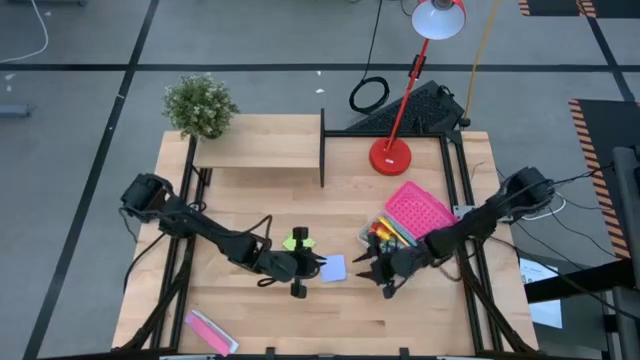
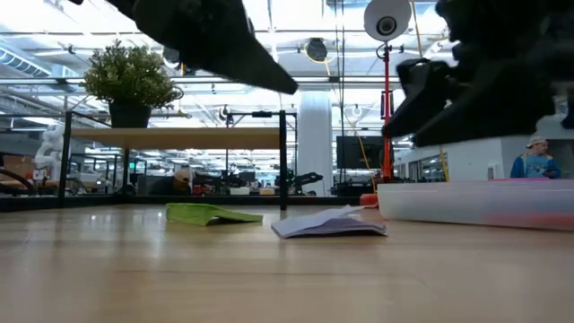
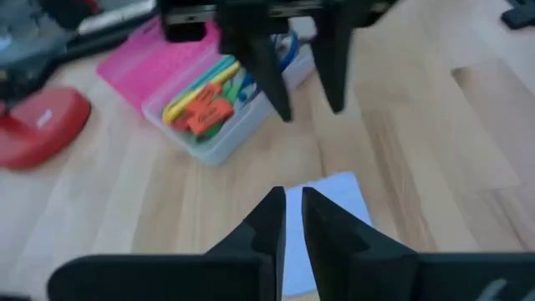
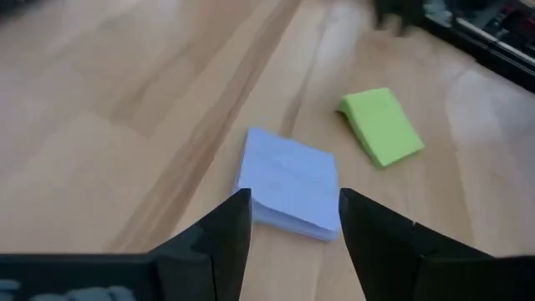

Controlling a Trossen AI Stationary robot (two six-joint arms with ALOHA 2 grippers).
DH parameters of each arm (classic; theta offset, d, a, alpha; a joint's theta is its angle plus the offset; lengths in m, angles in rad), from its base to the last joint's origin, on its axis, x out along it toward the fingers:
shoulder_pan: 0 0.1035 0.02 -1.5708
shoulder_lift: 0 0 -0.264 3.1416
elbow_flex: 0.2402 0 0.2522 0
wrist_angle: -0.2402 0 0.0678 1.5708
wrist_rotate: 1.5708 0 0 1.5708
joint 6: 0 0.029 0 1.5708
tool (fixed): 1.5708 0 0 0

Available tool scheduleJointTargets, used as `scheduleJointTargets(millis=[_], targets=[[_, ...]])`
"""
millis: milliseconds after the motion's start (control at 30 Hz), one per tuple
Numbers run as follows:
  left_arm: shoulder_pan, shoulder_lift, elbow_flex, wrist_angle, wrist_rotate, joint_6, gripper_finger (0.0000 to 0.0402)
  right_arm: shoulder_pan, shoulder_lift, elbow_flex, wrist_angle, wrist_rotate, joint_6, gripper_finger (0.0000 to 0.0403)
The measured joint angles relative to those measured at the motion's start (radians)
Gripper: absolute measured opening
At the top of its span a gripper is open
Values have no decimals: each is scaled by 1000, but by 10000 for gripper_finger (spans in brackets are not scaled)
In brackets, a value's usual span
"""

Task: Pack school essentials
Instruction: Put the purple sticky notes into the pink supply box

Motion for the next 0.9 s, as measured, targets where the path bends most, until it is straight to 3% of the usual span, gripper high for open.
scheduleJointTargets(millis=[167,500,733,900], targets=[[0,0,0,-54,-2,-90,48,0,131,104,-86,1,-129,169],[0,0,0,-83,-2,-101,49,-1,292,192,-78,65,-512,162],[0,0,0,-90,-5,-107,49,-5,304,193,-51,105,-565,125],[0,0,0,-90,-6,-107,49,-23,305,192,-49,43,-559,92]])
